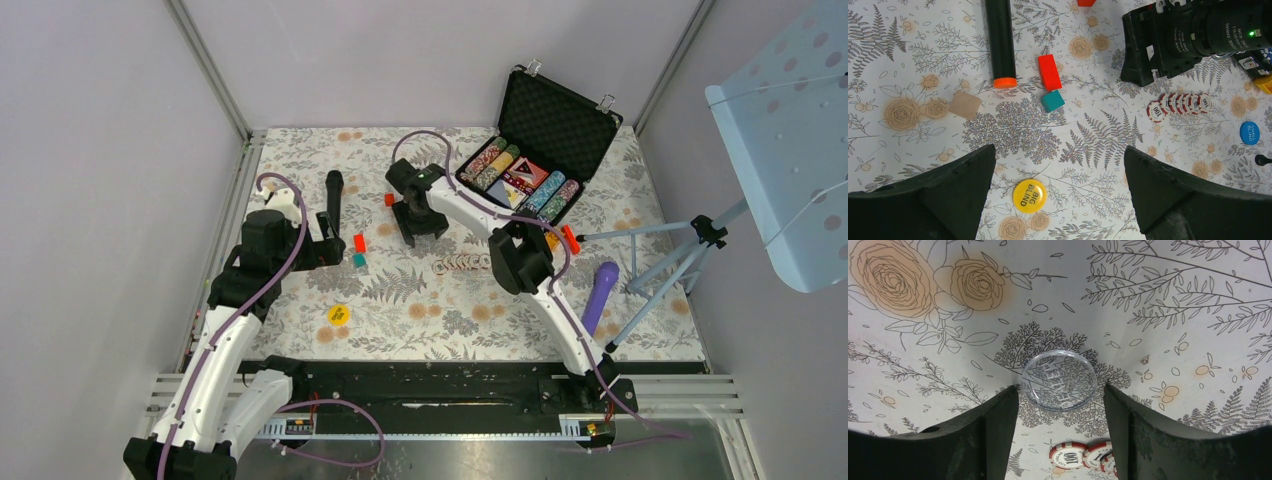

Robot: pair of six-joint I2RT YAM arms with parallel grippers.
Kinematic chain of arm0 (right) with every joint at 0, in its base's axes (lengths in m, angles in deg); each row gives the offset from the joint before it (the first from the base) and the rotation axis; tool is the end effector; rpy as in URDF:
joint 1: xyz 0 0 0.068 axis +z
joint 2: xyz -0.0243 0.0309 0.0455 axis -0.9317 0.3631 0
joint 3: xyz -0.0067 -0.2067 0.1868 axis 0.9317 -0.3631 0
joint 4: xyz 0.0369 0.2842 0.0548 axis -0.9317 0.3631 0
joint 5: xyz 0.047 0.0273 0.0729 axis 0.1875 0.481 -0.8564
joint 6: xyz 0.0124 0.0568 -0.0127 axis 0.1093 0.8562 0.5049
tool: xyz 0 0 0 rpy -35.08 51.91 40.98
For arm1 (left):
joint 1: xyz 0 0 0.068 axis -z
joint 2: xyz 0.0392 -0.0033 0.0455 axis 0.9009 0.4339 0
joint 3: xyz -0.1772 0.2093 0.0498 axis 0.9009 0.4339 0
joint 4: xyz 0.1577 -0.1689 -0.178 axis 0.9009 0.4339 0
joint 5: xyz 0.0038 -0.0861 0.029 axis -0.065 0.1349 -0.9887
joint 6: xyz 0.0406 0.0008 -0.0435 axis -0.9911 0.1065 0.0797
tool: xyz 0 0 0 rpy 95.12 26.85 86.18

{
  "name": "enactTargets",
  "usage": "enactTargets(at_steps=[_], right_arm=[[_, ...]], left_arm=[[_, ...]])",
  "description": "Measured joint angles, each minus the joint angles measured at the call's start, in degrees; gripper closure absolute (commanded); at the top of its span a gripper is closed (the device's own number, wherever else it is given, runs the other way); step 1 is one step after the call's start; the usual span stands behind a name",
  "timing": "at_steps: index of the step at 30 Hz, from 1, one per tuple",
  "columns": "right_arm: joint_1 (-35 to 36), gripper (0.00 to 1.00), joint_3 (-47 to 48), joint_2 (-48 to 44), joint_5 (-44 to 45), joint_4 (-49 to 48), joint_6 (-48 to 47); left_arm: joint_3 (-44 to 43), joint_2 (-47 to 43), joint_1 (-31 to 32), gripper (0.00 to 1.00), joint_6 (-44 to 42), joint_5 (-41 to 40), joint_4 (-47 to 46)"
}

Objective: Pack up texas hold em set

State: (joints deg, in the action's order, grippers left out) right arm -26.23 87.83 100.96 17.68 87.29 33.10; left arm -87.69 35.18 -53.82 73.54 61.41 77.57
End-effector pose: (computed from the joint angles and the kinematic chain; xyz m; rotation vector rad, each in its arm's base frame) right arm 0.4198 0.3785 0.1498 -0.6111 2.7090 0.1287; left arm 0.2011 -0.0400 0.3087 -0.1031 2.1757 -0.3500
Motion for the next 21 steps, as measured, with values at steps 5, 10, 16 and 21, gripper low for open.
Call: enactTargets(at_steps=[5, 10, 16, 21], right_arm=[[0.7, 0.34, 1.3, 0.7, 0.4, 1.1, 0.0], [0.7, 0.34, 2.2, 1.2, 0.4, 1.6, 0.0], [0.7, 0.35, 2.7, 1.5, 0.5, 1.7, 0.2], [0.7, 0.35, 2.8, 1.5, 0.6, 1.7, 0.5]], left_arm=[[0.0, 0.0, 0.0, 0.01, 0.0, 0.0, 0.0], [0.0, 0.0, 0.0, 0.01, 0.0, 0.0, 0.0], [0.0, 0.0, 0.0, 0.01, 0.0, 0.0, 0.0], [0.0, 0.0, 0.0, 0.01, 0.0, 0.0, 0.0]])
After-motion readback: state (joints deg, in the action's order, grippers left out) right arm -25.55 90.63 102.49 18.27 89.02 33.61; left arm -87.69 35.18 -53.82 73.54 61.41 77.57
